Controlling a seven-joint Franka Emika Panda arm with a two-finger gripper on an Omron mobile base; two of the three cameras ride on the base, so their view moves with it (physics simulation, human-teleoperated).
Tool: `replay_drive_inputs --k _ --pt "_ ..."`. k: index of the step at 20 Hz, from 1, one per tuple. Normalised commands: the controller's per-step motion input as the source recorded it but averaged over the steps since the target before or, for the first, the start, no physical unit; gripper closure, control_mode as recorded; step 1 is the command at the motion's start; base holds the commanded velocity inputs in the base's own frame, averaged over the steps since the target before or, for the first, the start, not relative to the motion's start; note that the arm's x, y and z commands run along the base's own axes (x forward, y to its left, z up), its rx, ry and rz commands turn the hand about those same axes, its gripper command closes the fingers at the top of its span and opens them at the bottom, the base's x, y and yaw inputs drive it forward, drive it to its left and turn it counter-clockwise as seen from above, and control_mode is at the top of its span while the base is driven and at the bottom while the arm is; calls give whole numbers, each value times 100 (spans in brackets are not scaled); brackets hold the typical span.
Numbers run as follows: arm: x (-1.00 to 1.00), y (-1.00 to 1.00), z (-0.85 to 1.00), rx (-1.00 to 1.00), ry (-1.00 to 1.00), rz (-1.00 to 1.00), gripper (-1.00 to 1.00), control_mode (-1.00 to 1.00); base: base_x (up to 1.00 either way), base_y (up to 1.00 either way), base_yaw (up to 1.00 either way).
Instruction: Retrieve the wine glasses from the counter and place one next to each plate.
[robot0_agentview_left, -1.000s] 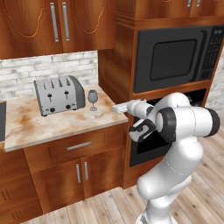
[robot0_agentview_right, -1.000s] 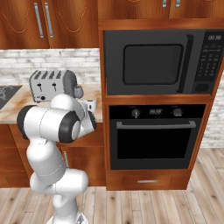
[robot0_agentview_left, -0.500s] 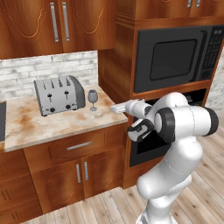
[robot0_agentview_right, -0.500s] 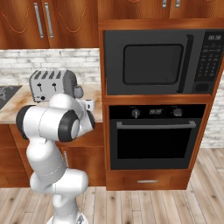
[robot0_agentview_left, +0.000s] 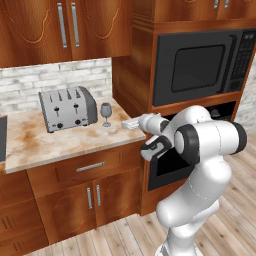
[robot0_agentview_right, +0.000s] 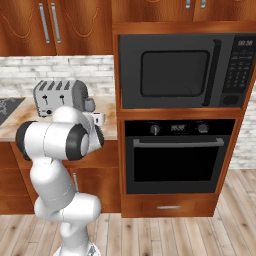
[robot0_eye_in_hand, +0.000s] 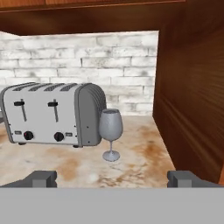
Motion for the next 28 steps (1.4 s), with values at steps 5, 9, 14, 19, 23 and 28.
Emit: replay_drive_inputs --k 5,9,14,19,23,28 --pt "0 5 -1 0 0 0 -100 -100 0 0 0" --pt "0 17 -3 0 0 0 -100 -100 0 0 0" --pt "0 6 0 0 0 0 -100 -100 0 0 0" --pt "0 1 0 0 0 0 -100 -100 0 0 0" --pt "4 0 -4 0 0 0 -100 -100 0 0 0" --pt "24 0 0 0 0 0 -100 -100 0 0 0"
